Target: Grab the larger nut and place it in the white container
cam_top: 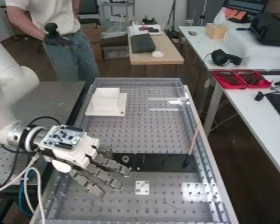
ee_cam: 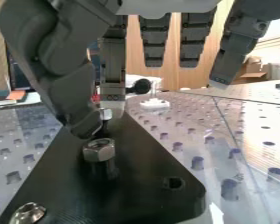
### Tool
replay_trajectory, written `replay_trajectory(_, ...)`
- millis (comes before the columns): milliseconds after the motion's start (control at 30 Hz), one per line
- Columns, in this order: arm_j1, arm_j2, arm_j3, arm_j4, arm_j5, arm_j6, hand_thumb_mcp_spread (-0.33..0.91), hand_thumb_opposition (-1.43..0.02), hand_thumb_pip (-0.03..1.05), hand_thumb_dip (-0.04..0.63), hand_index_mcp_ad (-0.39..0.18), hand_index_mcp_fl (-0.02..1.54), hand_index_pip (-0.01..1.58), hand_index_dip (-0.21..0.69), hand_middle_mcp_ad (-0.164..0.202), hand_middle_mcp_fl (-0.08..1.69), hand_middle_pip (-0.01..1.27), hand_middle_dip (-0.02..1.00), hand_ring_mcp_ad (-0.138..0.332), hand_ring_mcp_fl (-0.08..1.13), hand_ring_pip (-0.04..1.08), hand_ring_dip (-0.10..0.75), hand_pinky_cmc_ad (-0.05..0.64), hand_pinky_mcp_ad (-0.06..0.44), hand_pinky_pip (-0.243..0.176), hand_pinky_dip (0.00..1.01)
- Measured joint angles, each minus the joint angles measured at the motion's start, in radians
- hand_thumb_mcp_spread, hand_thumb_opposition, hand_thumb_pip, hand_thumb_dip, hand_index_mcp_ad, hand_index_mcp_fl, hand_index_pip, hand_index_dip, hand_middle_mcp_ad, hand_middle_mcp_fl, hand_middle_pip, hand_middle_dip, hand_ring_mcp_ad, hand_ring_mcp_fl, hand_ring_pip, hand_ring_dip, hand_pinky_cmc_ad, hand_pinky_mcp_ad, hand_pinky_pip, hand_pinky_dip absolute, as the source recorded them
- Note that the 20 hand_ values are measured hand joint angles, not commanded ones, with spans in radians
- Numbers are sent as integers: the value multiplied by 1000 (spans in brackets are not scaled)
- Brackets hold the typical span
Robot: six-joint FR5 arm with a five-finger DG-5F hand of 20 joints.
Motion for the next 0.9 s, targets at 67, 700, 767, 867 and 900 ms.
replay_trajectory(67,0,-2,0,4,1,2,339,-848,791,188,-134,99,1555,98,86,10,138,216,166,-2,199,110,354,309,-105,696)
replay_trajectory(700,-9,-4,5,36,-15,-6,318,-853,660,187,-98,482,1522,75,80,12,140,216,145,2,182,110,351,307,-105,653)
replay_trajectory(767,-10,5,6,37,-21,-9,304,-838,660,187,-98,499,1522,77,80,10,140,216,145,-2,176,110,349,293,-105,653)
replay_trajectory(867,-10,23,5,45,-34,-12,304,-838,660,187,-98,499,1525,77,80,10,140,216,145,0,173,110,347,293,-105,653)
replay_trajectory(900,-9,32,4,49,-39,-13,304,-838,660,187,-98,499,1525,77,80,10,138,216,145,-2,173,110,346,293,-105,653)
